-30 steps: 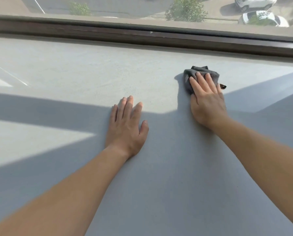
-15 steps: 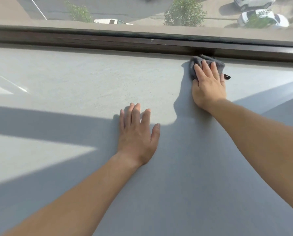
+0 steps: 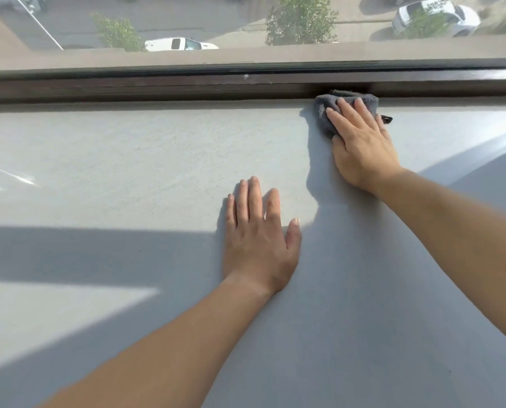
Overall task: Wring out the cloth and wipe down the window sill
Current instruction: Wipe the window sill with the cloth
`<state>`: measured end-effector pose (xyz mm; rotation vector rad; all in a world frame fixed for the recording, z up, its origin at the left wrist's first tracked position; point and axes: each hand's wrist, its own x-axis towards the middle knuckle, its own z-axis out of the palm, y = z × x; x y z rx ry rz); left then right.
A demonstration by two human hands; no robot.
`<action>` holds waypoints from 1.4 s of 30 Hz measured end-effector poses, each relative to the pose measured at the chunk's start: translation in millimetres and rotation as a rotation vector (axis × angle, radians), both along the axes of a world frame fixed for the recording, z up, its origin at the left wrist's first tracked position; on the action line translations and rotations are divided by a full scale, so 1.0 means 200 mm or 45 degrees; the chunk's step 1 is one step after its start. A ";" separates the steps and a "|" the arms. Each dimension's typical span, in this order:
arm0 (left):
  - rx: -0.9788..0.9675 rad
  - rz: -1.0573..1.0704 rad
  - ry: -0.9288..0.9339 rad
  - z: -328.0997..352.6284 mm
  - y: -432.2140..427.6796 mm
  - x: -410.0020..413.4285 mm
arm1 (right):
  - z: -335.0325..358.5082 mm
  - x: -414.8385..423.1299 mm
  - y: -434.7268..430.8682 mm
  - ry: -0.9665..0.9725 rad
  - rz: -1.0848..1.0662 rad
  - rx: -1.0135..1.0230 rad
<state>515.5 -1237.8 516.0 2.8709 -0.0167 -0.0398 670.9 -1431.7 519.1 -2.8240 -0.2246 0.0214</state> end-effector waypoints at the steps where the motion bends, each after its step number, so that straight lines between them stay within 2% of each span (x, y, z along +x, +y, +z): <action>1: 0.002 -0.002 0.004 0.00 0.00 0.00 | 0.00 -0.01 -0.04 0.008 -0.097 0.009; 4: 0.016 0.010 0.006 0.01 0.01 0.00 | 0.00 -0.03 0.03 0.017 -0.306 0.020; 7: 0.024 0.009 0.003 0.01 0.01 0.00 | -0.01 -0.08 0.10 0.004 -0.061 -0.027; 9: 0.015 0.004 0.003 0.01 0.01 0.01 | 0.00 -0.09 0.00 0.026 0.144 -0.051; 10: 0.012 0.004 0.003 0.01 0.02 0.01 | 0.01 -0.07 -0.08 0.029 0.153 -0.058; 14: 0.033 0.010 0.005 0.01 0.03 0.00 | 0.02 -0.02 -0.20 0.060 -0.277 -0.014; 15: 0.033 0.015 -0.001 0.02 0.03 0.00 | 0.02 -0.04 -0.15 0.062 -0.308 -0.024; 20: 0.037 0.019 0.003 0.03 0.02 0.01 | 0.01 -0.16 -0.17 -0.001 0.105 0.017; 22: 0.060 0.021 0.021 0.03 0.02 0.01 | 0.01 -0.10 -0.30 -0.002 0.013 0.018; 24: 0.093 0.046 0.030 0.03 0.00 0.01 | 0.00 -0.05 -0.38 0.040 -0.227 0.018; 26: 0.069 0.116 0.030 0.03 -0.04 0.00 | 0.00 -0.08 -0.34 0.054 -0.287 -0.010; 29: -0.075 0.145 0.017 0.05 -0.15 -0.03 | -0.01 -0.26 -0.25 -0.026 0.026 -0.009; 32: -0.147 0.010 -0.017 0.07 -0.29 -0.03 | -0.01 -0.31 -0.34 -0.032 0.280 -0.043; 34: -0.125 -0.049 0.033 0.05 -0.32 -0.04 | 0.00 -0.25 -0.45 -0.009 0.204 -0.059; 38: -0.036 -0.071 0.015 0.01 -0.33 -0.07 | 0.02 -0.23 -0.48 0.033 -0.219 -0.034; 40: -0.044 -0.059 -0.011 0.01 -0.34 -0.06 | 0.01 -0.33 -0.37 0.028 -0.164 -0.040; 42: -0.048 -0.063 -0.018 0.01 -0.35 -0.06 | 0.00 -0.46 -0.30 0.015 0.074 -0.036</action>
